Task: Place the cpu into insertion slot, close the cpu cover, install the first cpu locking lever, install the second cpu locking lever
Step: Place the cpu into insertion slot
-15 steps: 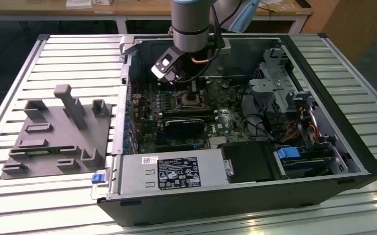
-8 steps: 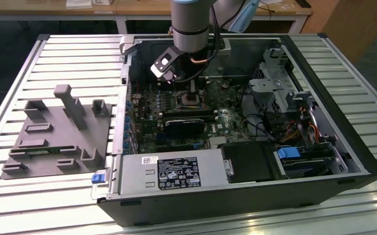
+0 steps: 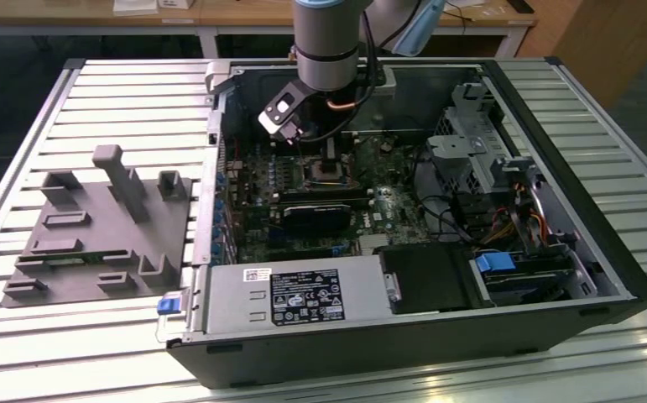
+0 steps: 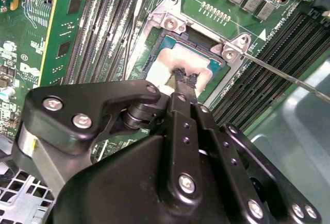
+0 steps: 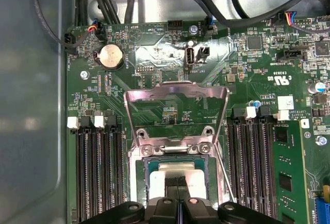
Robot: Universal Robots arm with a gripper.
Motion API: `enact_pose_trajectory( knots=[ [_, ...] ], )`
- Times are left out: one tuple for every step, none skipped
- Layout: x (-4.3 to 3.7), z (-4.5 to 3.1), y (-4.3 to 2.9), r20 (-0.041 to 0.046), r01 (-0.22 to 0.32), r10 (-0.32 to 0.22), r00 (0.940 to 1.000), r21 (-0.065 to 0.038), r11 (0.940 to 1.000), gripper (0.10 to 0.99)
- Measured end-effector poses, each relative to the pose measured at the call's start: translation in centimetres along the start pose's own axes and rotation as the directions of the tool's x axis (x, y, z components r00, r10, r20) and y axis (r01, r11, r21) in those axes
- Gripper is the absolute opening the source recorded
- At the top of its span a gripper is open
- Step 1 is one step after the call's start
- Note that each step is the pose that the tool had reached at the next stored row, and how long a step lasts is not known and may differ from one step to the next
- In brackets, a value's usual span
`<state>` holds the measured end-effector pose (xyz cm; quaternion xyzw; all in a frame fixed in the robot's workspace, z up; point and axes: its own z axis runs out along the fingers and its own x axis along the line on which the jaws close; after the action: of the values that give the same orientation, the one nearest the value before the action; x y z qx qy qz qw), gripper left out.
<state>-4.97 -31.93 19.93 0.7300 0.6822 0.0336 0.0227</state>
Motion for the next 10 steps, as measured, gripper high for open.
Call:
enact_pose_trajectory(
  knots=[
    [0.0,0.0,0.0,0.0,0.0,0.0,1.0,0.0,1.0,0.106],
    [0.0,0.01,0.0,-0.0001,0.0,0.0,1.0,0.0,1.0,0.106],
    [0.0,0.01,0.0,0.0,0.0,0.0,1.0,0.0,1.0,0.106],
    [0.0,0.01,0.0,0.0001,0.0,0.0,1.0,0.0,1.0,0.106],
    [0.0,0.0,0.0,0.0001,0.0,0.0,1.0,0.0,1.0,0.106],
    [0.01,-0.03,0.01,-0.0001,0.0,0.0,1.0,0.0,1.0,0.106],
    [0.02,-0.09,0.02,-0.0007,0.0,0.0,1.0,-0.001,1.0,0.106],
    [0.02,-0.23,0.03,-0.0003,0.0,0.0,1.0,0.0,1.0,0.106],
    [0.01,-0.41,0.03,0.0002,0.0,0.0,1.0,0.0,1.0,0.106],
    [0.01,-0.59,0.05,0.0001,0.0,0.0,1.0,0.0,1.0,0.106]
  ],
)
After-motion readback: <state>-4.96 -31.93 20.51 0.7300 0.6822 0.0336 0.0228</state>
